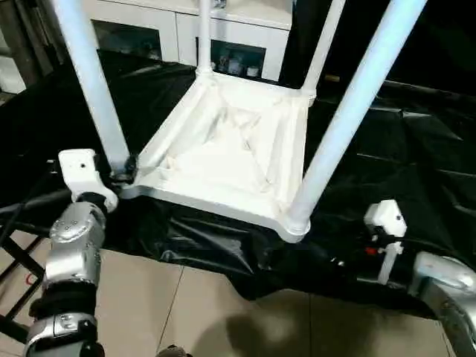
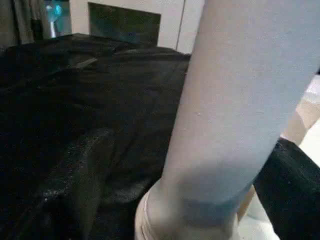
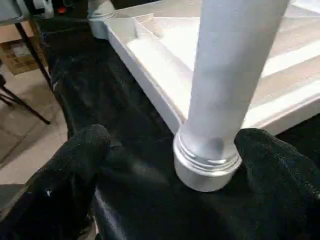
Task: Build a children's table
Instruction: Move to table, then flip table
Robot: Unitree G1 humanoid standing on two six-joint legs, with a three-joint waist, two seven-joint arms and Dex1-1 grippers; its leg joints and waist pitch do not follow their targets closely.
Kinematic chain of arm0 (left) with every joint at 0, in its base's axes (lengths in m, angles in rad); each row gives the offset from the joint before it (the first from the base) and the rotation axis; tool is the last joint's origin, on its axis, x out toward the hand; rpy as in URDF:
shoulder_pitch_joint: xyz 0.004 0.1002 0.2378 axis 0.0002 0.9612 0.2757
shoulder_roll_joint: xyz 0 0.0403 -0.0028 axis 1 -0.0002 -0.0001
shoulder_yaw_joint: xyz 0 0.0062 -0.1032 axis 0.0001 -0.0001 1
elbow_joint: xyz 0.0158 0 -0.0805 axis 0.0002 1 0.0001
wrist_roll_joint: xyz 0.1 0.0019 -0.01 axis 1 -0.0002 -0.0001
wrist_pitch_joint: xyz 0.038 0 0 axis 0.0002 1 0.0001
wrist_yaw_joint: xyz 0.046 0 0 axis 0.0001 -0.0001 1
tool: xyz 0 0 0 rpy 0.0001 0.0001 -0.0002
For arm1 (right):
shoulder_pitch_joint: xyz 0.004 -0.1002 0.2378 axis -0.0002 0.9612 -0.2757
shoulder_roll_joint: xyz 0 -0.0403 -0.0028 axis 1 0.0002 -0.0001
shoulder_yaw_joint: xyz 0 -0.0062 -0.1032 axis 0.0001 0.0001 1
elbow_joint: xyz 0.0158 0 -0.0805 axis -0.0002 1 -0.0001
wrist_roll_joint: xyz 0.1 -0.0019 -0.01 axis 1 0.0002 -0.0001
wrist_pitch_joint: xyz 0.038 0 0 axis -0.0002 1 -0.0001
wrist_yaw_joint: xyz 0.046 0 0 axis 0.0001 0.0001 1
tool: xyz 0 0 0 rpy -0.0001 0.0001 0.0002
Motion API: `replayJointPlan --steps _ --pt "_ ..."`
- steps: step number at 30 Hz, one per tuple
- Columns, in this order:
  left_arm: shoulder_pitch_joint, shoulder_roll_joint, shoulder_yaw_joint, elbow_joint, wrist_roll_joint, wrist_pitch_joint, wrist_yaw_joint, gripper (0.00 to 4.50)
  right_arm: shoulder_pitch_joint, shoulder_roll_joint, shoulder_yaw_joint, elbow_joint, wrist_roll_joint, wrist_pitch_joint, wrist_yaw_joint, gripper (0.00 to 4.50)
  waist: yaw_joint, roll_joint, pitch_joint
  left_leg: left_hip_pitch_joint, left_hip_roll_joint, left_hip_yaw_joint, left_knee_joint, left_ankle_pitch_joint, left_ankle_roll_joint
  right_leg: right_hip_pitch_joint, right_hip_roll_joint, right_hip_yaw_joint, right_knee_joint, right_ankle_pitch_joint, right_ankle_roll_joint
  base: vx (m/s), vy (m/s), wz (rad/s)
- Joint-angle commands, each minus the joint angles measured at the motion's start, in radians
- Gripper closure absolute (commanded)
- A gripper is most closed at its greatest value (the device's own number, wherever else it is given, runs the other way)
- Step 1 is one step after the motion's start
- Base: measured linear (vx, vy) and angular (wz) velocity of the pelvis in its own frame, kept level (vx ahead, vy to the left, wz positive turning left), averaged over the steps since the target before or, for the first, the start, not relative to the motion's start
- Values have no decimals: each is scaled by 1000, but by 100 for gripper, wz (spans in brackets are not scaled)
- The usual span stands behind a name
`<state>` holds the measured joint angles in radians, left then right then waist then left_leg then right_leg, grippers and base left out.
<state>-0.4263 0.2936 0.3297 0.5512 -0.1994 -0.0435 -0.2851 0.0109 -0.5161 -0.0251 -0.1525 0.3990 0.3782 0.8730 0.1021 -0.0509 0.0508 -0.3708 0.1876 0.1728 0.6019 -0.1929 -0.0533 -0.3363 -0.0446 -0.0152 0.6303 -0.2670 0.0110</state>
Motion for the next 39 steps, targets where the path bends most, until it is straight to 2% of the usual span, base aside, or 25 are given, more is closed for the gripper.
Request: replayJointPlan --steps 1,5,11,12,14,18,19,24,30,33,34,36,38,39 --pt "-17 3 -21 17 -1 -11 -39 21 -8 -12 -13 0 6 -16 -2 0 3 2 -51 22 53 -22 -75 -122 34 13 -94 34 -67 110 -212 0 0 0" --pt "-15 -4 -38 41 11 -9 -38 56 -26 -10 -10 -2 26 -8 12 0 5 0 -50 23 53 -22 -76 -129 32 12 -97 35 -69 71 -203 0 0 0" --pt "-21 -5 -58 74 15 -18 -61 99 -27 -27 8 -20 48 15 69 0 14 -4 -53 22 55 -22 -74 -105 43 14 -98 35 -64 116 -204 0 0 0" --pt "-22 -6 -62 74 15 -13 -64 99 -26 -31 10 -23 54 22 78 0 14 -8 -52 22 55 -21 -74 -104 44 14 -98 35 -65 119 -205 0 0 0" --pt "-27 -3 -70 80 18 -6 -71 131 -23 -42 16 -28 67 41 98 0 15 -7 -51 22 55 -21 -75 -106 45 13 -98 34 -65 115 -206 0 0 0" --pt "-38 1 -81 96 17 -4 -90 153 -20 -54 24 -27 80 54 123 0 17 -8 -49 22 55 -21 -76 -120 40 13 -99 34 -68 86 -203 0 0 0" --pt "-42 0 -85 100 13 -2 -100 167 -19 -57 26 -27 86 60 132 0 18 -5 -50 23 55 -22 -76 -123 37 12 -99 34 -68 81 -203 0 0 0" --pt "-56 -5 -102 114 5 7 -129 199 -26 -58 27 -24 90 65 139 0 26 -6 -50 25 56 -21 -76 -122 35 11 -101 34 -67 87 -204 0 0 0" --pt "-76 -1 -130 166 31 4 -153 216 -31 -58 33 -16 82 55 136 0 40 -7 -52 26 55 -19 -75 -112 36 10 -101 33 -65 108 -194 0 0 0" --pt "-89 -12 -124 155 0 40 -174 223 -31 -56 32 -17 79 55 134 0 40 -7 -51 26 55 -20 -77 -128 31 9 -102 33 -67 89 -193 0 0 0" --pt "-91 -27 -110 132 -28 70 -170 224 -31 -54 32 -20 79 55 131 0 41 1 -50 28 56 -21 -79 -144 25 6 -103 32 -68 69 -199 0 0 0" --pt "-92 -40 -99 114 -49 90 -160 225 -31 -52 33 -23 79 56 129 0 39 -4 -50 28 56 -21 -80 -158 21 8 -104 32 -69 57 -207 0 0 0" --pt "-86 -116 -64 18 -134 185 -108 225 -28 -39 43 -39 86 62 122 0 40 -4 -50 28 56 -21 -79 -156 25 7 -105 31 -70 56 -215 0 0 0" --pt "-79 -142 -63 -15 -154 208 -91 225 -25 -33 49 -46 86 64 118 0 41 -5 -49 27 58 -20 -79 -155 27 6 -107 31 -68 65 -230 0 0 0"
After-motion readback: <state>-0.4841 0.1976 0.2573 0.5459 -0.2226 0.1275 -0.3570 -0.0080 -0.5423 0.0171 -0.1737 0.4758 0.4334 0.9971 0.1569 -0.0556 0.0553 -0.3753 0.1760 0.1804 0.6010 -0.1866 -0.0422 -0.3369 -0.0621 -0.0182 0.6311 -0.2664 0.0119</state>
